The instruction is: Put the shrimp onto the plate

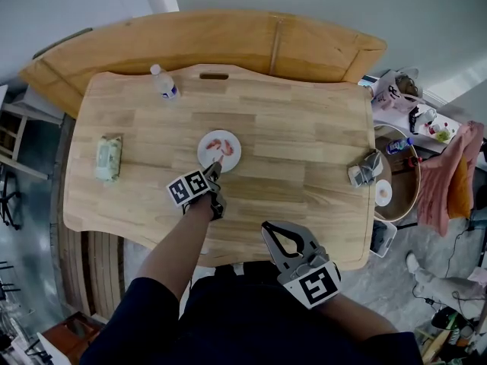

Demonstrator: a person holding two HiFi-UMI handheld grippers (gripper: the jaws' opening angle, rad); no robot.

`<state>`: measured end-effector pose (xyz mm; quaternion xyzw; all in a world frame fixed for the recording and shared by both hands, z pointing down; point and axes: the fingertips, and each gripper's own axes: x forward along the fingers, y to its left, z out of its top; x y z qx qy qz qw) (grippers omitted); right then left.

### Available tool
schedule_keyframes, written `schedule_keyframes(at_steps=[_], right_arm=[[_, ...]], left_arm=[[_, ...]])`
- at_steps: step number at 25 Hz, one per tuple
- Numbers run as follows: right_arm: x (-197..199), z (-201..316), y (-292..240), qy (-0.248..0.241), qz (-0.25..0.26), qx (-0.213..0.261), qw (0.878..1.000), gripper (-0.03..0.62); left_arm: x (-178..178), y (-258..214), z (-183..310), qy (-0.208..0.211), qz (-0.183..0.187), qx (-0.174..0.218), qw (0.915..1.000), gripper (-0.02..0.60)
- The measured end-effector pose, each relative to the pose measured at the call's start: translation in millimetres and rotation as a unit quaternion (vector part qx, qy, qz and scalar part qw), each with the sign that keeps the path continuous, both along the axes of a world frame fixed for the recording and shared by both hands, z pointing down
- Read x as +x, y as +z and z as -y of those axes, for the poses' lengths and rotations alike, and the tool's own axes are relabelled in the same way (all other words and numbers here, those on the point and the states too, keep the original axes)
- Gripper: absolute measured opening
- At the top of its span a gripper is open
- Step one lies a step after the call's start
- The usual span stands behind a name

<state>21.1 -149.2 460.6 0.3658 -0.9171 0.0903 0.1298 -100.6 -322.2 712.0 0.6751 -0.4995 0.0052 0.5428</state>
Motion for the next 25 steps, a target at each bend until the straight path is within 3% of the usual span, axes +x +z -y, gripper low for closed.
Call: schedule_keyframes(at_steps=[9,13,21,25], right_arm=[[0,4,8,0.001,0.000,-0.011,1.000,0.009],[-1,5,10,-0.001,-0.006,-0.012,1.000,0.009],[-8,3,11,-0.008,-0.012,-0.012,1.000,0.009],[-9,3,13,-0.005,-0.013,-0.015,1.000,0.009]], left_arm=[[3,25,8,0.009,-0.027,-0.045,0.9986,0.034],[4,34,6,0.010,-0.055,-0.070,0.9960,0.035],[2,32,12,-0.015,-0.102,-0.075,0.9918,0.039],[-2,30,15,-0.008,-0.078,-0.078,0.9939,0.082]])
